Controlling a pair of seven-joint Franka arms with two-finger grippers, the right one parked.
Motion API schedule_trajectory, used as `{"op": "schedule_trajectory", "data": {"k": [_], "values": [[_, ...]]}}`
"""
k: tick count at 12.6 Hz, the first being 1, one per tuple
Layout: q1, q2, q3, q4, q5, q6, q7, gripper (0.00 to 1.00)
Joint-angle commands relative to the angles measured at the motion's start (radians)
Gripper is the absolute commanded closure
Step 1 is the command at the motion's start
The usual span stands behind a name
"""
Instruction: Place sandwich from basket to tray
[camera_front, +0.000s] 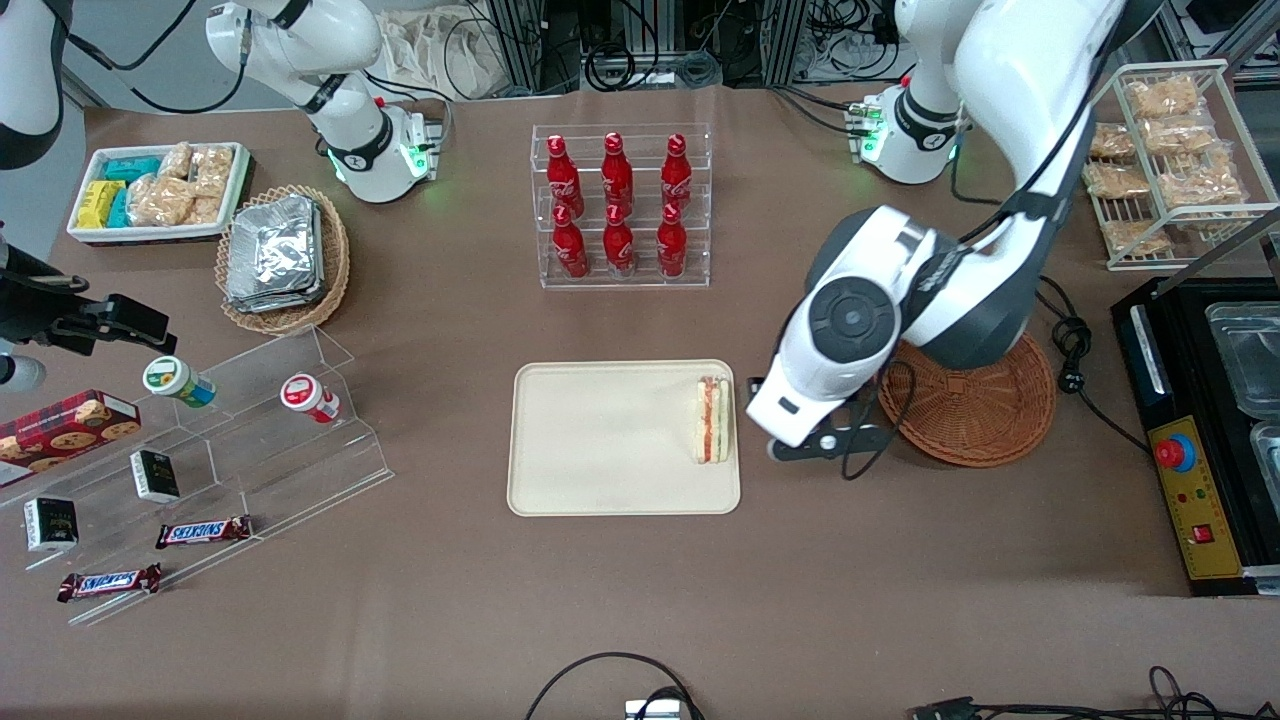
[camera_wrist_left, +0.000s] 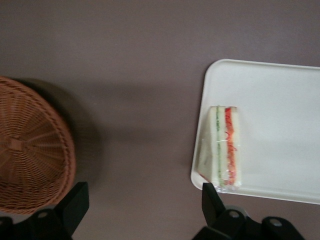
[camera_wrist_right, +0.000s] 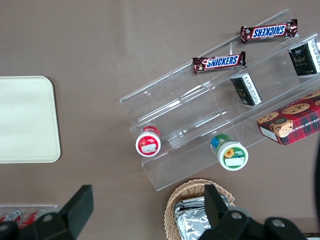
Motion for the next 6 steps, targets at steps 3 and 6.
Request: {"op": "schedule_trajectory", "data": {"k": [3, 6], "values": [[0.182, -0.269, -0.011, -0.257, -0.117, 0.028, 0.231, 0.0], [0.193, -0.385, 0.038, -0.371, -0.135, 0.036, 0.381, 0.0]]}}
